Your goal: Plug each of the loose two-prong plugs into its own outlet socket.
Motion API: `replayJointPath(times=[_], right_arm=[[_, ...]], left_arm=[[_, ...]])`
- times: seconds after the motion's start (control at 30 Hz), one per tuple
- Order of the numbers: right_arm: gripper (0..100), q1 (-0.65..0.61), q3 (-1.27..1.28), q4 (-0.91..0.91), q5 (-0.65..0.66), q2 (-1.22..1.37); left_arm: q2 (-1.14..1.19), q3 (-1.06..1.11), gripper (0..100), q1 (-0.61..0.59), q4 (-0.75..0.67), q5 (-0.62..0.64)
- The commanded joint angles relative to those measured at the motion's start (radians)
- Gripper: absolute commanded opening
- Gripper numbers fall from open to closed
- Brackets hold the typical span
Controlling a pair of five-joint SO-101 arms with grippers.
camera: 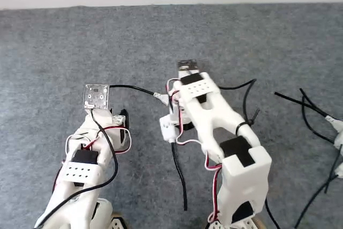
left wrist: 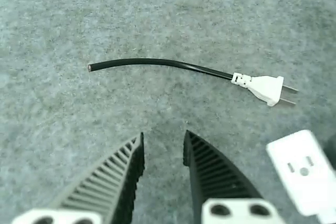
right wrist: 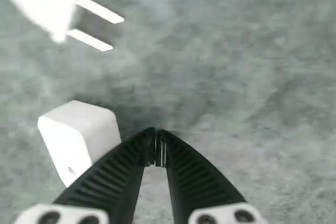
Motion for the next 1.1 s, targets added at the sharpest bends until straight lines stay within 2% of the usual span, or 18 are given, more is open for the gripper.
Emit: replayJointPath(times=[0.0,0.27,0.7,0.8,0.9,0.97,1.07], right_arm=[[0.9,-0.064,-0.052,-0.022,-0.008,-0.079],[0.9,-0.170,-0.052,-0.018,-0.006,-0.128],[0.9,-0.217,-0.012,-0.062,0.020,-0.134],[0.9,-0.200,-0.015,-0.056,0.020,-0.143],[0.9,-0.119,-0.009,-0.042,0.026,-0.189],[0.9,-0.068,-0.014,-0.019,0.087,-0.216],[0.9,-0.053,-0.009,0.053,0.431,-0.234]], left_arm=[[-0.008,-0.008,12,-0.006,-0.025,0.005],[-0.009,-0.008,12,-0.048,-0.026,0.005],[-0.009,-0.008,12,-0.055,-0.026,0.005],[-0.009,-0.010,12,-0.077,-0.028,0.005],[-0.009,-0.012,12,-0.081,-0.028,0.005],[-0.009,-0.015,12,-0.081,-0.028,0.005],[-0.009,-0.016,17,-0.097,-0.031,0.011]])
